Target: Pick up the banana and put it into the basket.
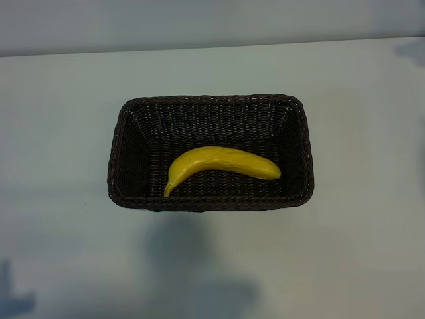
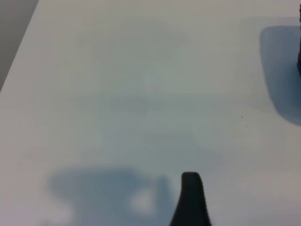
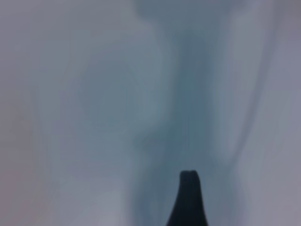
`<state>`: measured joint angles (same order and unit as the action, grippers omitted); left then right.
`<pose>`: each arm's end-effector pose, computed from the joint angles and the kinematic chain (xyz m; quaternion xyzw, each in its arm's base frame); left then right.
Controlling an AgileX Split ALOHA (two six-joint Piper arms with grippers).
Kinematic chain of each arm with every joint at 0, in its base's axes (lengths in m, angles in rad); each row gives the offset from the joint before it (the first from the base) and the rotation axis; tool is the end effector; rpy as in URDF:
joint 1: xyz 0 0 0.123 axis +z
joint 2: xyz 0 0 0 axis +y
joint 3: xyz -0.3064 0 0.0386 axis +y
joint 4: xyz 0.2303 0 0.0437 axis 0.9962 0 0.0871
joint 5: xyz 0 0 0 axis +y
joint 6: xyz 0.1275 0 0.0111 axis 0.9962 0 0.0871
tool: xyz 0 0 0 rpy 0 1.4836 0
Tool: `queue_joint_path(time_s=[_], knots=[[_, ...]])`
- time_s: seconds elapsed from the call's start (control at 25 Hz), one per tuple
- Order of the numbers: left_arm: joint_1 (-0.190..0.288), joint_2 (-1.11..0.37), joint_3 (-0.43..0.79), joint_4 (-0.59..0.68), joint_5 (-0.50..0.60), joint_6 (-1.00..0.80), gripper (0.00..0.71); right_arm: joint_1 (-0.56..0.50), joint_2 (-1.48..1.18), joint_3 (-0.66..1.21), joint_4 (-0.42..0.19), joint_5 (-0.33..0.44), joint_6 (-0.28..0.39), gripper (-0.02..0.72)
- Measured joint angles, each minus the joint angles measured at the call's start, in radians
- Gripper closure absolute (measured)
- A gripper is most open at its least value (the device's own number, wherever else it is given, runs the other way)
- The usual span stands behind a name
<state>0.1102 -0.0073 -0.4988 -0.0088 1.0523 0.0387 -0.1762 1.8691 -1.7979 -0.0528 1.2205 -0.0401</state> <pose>-0.0115 -0.0023 0.2525 -0.0302 0.8489 0.0349 0.5266 0.3982 -0.0773 0.3124 0.0625 0.9810 -0.0455 0.1782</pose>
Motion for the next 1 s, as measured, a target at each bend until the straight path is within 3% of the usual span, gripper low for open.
queue_joint_path(time_s=[0.6,1.0], knots=[[0.000,0.000,0.000,0.000,0.000,0.000,0.123,-0.001,-0.636,0.820,-0.002,0.001,-0.001,0.118],[0.000,0.000,0.000,0.000,0.000,0.000,0.123,-0.001,-1.131,1.153,0.000,-0.006,0.018,0.118]])
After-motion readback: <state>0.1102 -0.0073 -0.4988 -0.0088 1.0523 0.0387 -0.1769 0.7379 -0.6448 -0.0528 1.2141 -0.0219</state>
